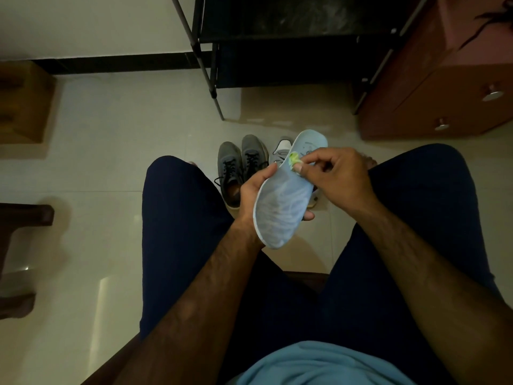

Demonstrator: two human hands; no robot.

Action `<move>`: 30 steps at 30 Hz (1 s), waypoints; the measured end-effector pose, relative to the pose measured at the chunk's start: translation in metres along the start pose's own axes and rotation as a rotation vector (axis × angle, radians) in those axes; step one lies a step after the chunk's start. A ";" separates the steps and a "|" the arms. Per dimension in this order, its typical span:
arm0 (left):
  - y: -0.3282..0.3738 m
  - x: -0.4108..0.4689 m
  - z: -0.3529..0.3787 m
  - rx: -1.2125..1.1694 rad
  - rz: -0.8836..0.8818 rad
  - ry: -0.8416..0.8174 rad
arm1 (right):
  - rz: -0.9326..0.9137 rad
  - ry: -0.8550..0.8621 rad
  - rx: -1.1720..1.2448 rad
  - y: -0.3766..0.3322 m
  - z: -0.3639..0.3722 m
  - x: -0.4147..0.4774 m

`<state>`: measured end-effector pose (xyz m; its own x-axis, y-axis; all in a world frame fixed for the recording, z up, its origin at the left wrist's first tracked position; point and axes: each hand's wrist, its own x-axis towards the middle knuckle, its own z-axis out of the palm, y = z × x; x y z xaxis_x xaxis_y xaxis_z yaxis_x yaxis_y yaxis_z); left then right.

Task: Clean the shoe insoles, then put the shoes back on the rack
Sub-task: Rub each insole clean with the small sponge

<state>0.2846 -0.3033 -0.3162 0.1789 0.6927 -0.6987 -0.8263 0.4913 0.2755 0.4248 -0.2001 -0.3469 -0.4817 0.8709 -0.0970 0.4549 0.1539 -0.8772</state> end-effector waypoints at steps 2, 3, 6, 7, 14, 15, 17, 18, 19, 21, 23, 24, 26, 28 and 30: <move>-0.001 0.001 -0.001 0.006 0.005 0.009 | -0.048 -0.099 0.026 -0.006 0.001 -0.006; -0.001 0.001 -0.002 0.009 0.010 0.015 | -0.068 -0.150 0.043 -0.010 0.001 -0.010; 0.001 0.001 -0.001 -0.002 0.024 0.015 | -0.042 -0.123 0.054 -0.009 -0.001 -0.007; 0.001 0.001 0.001 -0.007 0.025 0.014 | -0.011 -0.066 0.046 -0.006 -0.002 -0.003; -0.001 0.002 -0.002 0.019 0.051 -0.001 | -0.085 -0.231 0.046 -0.012 0.004 -0.014; 0.000 0.003 -0.002 0.021 0.055 0.005 | -0.074 -0.191 0.035 -0.010 0.004 -0.012; -0.001 0.004 -0.002 0.008 0.055 0.008 | -0.032 -0.059 0.008 -0.004 0.000 -0.003; -0.001 0.004 -0.001 0.002 0.051 0.010 | -0.022 -0.016 0.002 -0.001 -0.002 0.000; -0.001 0.004 -0.001 0.001 0.047 0.012 | -0.023 -0.005 0.001 0.000 -0.002 0.002; -0.002 0.005 -0.003 0.005 0.047 0.012 | -0.059 -0.060 -0.001 -0.004 0.000 -0.002; -0.001 0.006 -0.004 0.015 0.053 0.005 | -0.095 -0.127 -0.004 -0.010 0.003 -0.011; -0.001 0.006 -0.004 0.015 0.054 0.002 | -0.108 -0.144 -0.003 -0.011 0.004 -0.013; -0.001 0.007 -0.005 0.011 0.054 0.000 | -0.095 -0.108 -0.010 -0.009 0.004 -0.010; -0.001 0.007 -0.005 0.009 0.047 0.013 | -0.062 -0.027 -0.028 -0.004 0.000 -0.001; -0.002 0.009 -0.006 0.001 0.032 0.028 | -0.056 0.002 -0.027 0.000 0.000 0.001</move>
<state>0.2843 -0.3011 -0.3271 0.1370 0.6931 -0.7077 -0.8307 0.4695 0.2991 0.4246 -0.1996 -0.3469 -0.5055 0.8615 -0.0474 0.4472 0.2146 -0.8683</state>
